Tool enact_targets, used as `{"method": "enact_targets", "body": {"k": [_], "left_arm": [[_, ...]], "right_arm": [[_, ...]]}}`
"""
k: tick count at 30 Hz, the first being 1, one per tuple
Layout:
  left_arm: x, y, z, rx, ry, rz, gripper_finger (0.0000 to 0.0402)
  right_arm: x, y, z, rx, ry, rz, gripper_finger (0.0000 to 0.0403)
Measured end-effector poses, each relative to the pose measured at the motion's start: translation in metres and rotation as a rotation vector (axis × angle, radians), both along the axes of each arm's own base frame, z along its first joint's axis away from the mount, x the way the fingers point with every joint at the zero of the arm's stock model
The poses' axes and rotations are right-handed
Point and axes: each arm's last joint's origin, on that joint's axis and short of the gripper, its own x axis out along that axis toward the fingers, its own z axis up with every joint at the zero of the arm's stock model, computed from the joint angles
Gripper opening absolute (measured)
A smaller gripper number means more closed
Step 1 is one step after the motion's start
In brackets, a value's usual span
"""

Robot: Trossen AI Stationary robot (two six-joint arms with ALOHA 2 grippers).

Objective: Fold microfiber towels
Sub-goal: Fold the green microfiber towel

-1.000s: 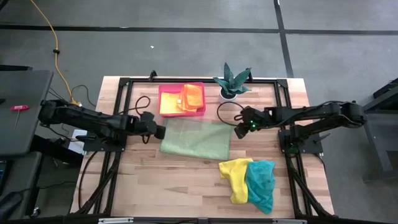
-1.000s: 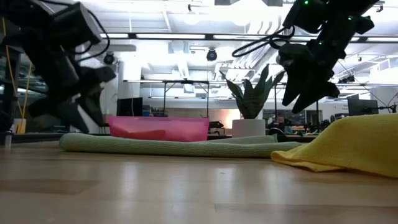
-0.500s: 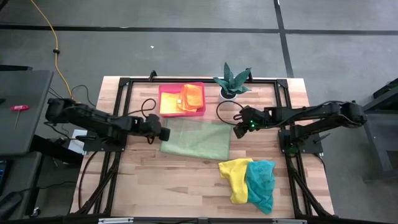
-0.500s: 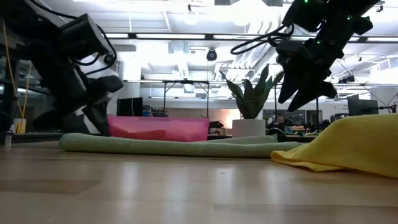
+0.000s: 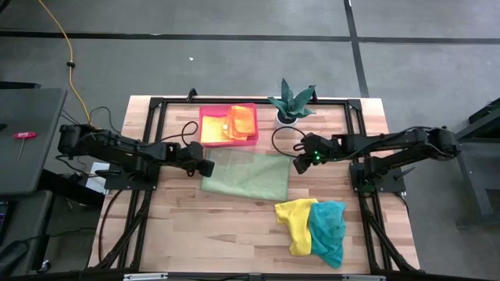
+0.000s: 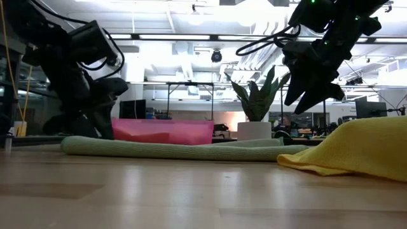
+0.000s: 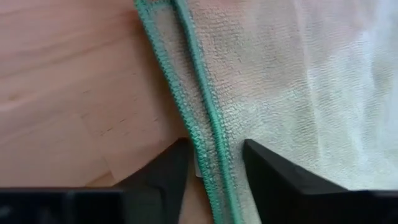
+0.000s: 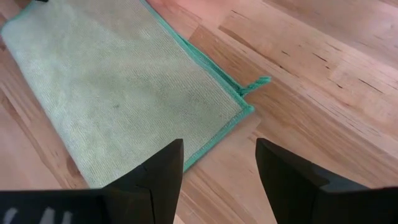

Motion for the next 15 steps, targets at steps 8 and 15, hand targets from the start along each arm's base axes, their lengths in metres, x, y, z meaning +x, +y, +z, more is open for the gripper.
{"method": "enact_targets", "body": {"k": [8, 15], "left_arm": [[-0.003, -0.003, 0.001, -0.046, 0.002, -0.069, 0.0013], [-0.023, -0.015, 0.010, -0.047, 0.106, -0.078, 0.0004]], "right_arm": [[0.000, 0.000, 0.000, 0.002, -0.001, 0.000, 0.0193], [0.001, 0.000, 0.000, 0.006, -0.008, -0.006, 0.0193]]}}
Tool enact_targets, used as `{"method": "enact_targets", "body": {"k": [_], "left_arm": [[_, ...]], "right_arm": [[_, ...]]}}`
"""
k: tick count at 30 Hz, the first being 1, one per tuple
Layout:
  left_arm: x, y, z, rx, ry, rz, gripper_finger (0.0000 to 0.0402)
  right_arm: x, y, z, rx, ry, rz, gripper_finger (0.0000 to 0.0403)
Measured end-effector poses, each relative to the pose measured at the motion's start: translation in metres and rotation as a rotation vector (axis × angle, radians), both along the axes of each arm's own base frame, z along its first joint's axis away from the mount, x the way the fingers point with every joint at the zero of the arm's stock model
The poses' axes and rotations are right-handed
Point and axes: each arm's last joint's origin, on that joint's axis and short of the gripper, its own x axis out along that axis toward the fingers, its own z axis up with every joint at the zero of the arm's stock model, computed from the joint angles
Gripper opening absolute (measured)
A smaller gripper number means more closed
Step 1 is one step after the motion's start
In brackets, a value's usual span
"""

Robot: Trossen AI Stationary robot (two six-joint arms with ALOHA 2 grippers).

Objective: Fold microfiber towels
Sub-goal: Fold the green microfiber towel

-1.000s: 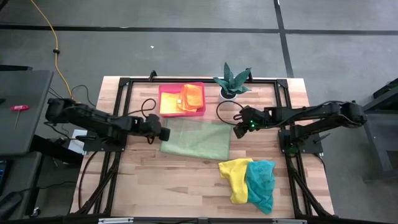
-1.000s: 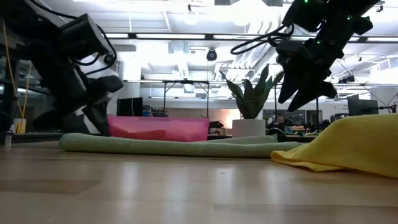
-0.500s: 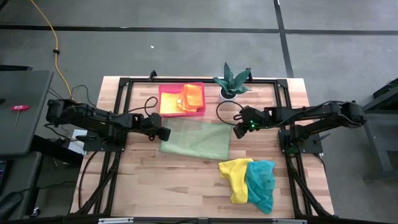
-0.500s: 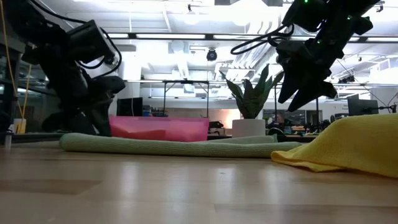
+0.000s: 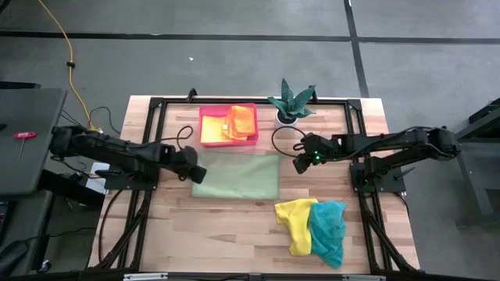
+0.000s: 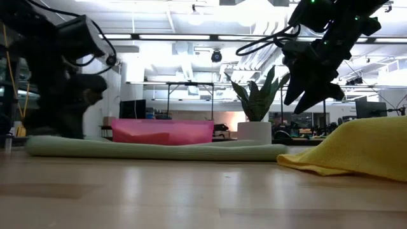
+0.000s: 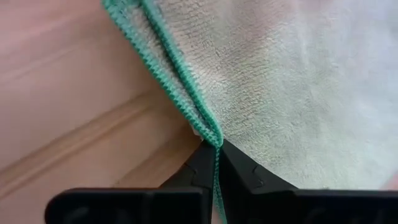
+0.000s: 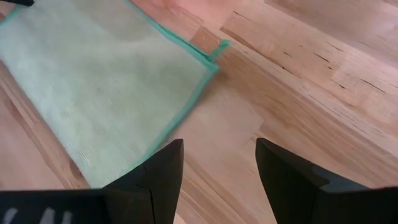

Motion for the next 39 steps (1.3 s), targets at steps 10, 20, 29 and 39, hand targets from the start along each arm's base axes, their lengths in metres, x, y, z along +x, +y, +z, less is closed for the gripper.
{"method": "enact_targets", "body": {"k": [10, 20, 29, 39], "left_arm": [[-0.012, -0.009, 0.011, 0.055, -0.014, 0.122, 0.0001], [-0.015, -0.010, 0.010, 0.105, 0.022, 0.110, 0.0037], [-0.024, -0.004, 0.009, 0.113, 0.096, 0.121, 0.0136], [-0.019, 0.000, 0.054, 0.136, -0.116, -0.092, 0.0208]], "right_arm": [[0.005, -0.001, 0.004, -0.020, -0.070, -0.009, 0.0193], [0.006, -0.001, 0.005, -0.021, -0.078, -0.010, 0.0193], [0.007, -0.001, 0.006, -0.013, -0.096, -0.003, 0.0193], [0.013, -0.001, 0.011, -0.010, -0.171, 0.014, 0.0193]]}}
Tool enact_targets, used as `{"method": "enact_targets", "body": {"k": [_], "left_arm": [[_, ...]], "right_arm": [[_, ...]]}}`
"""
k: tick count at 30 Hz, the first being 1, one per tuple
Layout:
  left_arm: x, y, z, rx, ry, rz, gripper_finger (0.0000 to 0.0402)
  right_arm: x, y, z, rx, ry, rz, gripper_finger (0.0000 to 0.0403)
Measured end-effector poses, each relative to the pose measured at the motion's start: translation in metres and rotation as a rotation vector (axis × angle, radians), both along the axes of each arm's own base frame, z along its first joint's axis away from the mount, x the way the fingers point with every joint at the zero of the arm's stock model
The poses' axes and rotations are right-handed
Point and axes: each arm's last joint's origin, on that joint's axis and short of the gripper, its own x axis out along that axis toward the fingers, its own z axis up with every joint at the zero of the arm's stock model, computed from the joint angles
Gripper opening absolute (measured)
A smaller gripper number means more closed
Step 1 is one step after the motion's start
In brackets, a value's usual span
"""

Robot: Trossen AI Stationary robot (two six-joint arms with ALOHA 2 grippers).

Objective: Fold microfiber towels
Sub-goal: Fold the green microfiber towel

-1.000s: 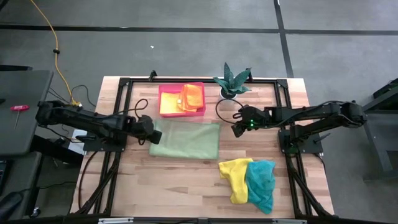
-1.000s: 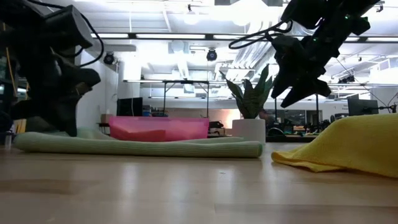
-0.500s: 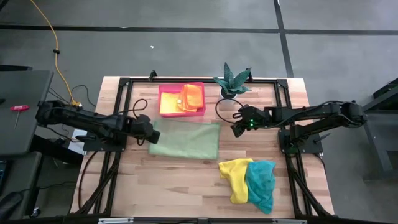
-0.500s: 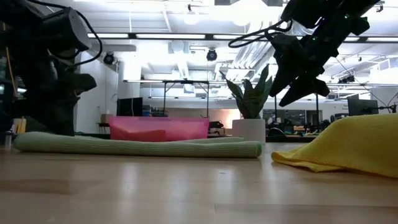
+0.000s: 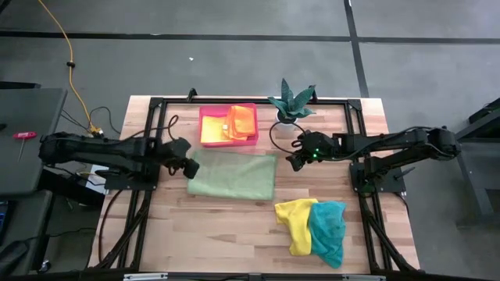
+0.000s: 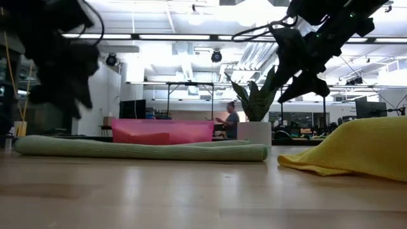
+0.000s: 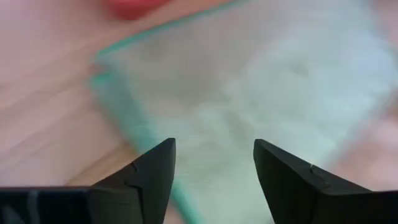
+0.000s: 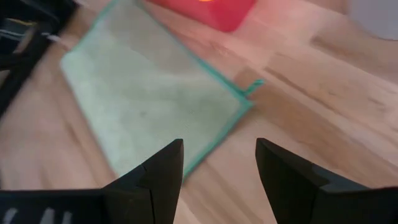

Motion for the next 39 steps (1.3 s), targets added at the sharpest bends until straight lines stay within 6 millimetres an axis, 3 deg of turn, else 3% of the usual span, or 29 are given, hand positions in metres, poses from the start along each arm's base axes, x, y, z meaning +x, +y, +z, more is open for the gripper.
{"method": "enact_targets", "body": {"k": [4, 7, 16, 25, 39], "left_arm": [[0.005, -0.010, 0.022, -0.008, -0.097, -0.225, 0.0211], [0.006, -0.023, 0.026, 0.023, -0.085, -0.380, 0.0206], [0.011, -0.062, 0.003, 0.250, 0.159, -0.665, 0.0196], [0.020, -0.082, -0.024, 0.358, 0.354, -0.837, 0.0195], [0.029, -0.100, -0.044, 0.383, 0.401, -0.933, 0.0194]], "right_arm": [[0.003, 0.001, 0.003, 0.022, -0.048, 0.036, 0.0193], [0.004, 0.002, 0.004, 0.028, -0.059, 0.078, 0.0193], [0.004, 0.002, 0.004, 0.016, -0.057, 0.093, 0.0193], [0.004, 0.002, 0.004, 0.003, -0.054, 0.105, 0.0193], [0.004, 0.002, 0.004, -0.018, -0.050, 0.124, 0.0193]]}}
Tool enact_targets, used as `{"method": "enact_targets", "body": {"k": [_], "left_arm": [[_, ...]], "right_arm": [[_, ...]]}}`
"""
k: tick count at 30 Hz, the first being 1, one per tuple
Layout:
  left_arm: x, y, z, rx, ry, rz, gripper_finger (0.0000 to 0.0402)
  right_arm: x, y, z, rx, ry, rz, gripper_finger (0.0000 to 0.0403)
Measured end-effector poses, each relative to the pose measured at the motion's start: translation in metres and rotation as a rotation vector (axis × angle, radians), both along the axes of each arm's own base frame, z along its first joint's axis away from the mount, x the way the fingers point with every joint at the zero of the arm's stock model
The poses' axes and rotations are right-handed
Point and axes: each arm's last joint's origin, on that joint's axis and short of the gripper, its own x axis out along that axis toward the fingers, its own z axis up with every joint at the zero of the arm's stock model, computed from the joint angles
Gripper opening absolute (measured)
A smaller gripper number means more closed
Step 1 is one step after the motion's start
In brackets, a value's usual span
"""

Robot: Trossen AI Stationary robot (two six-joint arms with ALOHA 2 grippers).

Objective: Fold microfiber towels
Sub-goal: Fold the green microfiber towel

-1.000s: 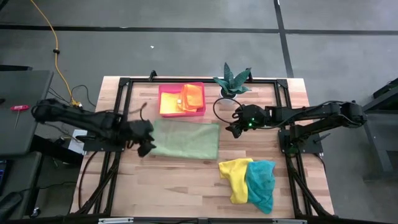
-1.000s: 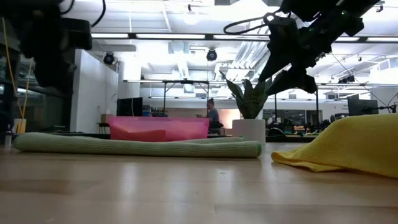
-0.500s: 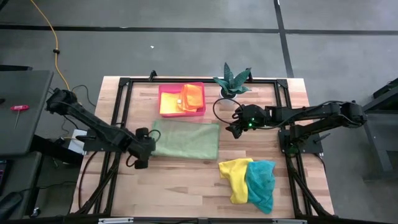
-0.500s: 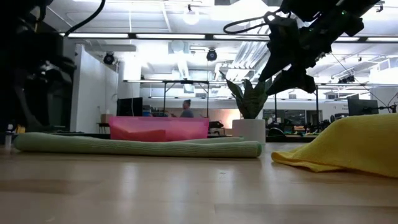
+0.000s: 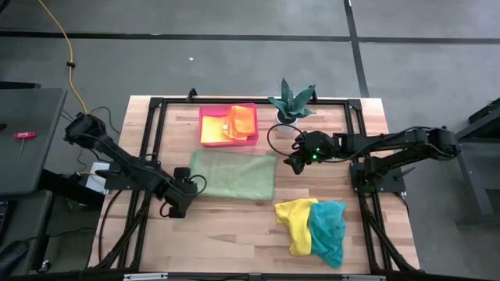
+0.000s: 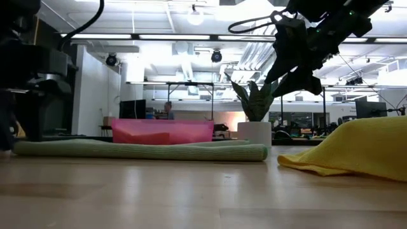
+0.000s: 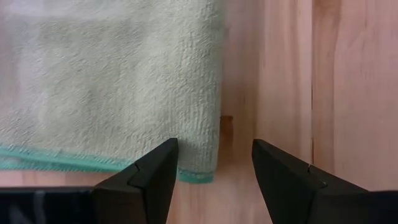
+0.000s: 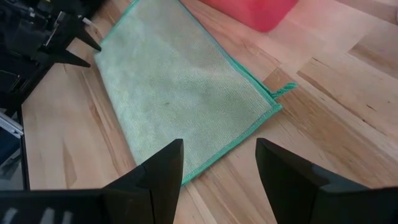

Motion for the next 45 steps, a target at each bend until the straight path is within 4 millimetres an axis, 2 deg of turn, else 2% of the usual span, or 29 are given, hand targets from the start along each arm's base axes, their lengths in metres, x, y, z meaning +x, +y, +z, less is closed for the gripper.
{"method": "enact_targets", "body": {"k": [3, 7, 16, 21, 24, 27, 32, 38, 45], "left_arm": [[0.001, -0.001, -0.005, 0.014, 0.023, 0.000, 0.0185], [0.002, -0.001, -0.009, 0.024, 0.046, 0.001, 0.0150], [0.002, -0.001, -0.009, 0.020, 0.045, 0.019, 0.0012], [0.002, -0.001, -0.009, 0.019, 0.044, 0.028, 0.0011], [0.002, -0.001, -0.009, 0.017, 0.043, 0.029, 0.0003], [0.002, -0.001, -0.009, 0.015, 0.042, 0.029, 0.0004], [0.002, -0.001, -0.009, 0.008, 0.038, 0.042, 0.0002], [0.003, -0.001, -0.009, 0.001, 0.036, 0.050, 0.0001], [0.003, -0.001, -0.009, -0.003, 0.034, 0.058, 0.0001]], "right_arm": [[0.000, 0.000, 0.000, 0.000, 0.000, 0.000, 0.0193], [0.000, 0.000, 0.000, 0.000, 0.000, 0.000, 0.0193], [0.002, 0.001, 0.003, 0.018, -0.039, 0.045, 0.0193], [0.014, 0.011, 0.022, -0.037, -0.104, 0.238, 0.0193], [0.026, 0.024, 0.030, -0.141, -0.061, 0.376, 0.0193], [0.040, 0.039, 0.030, -0.238, 0.014, 0.505, 0.0193], [0.067, 0.065, 0.015, -0.314, 0.097, 0.684, 0.0193], [0.091, 0.092, -0.016, -0.388, 0.198, 0.867, 0.0193], [0.106, 0.107, -0.054, -0.478, 0.346, 0.875, 0.0193]]}}
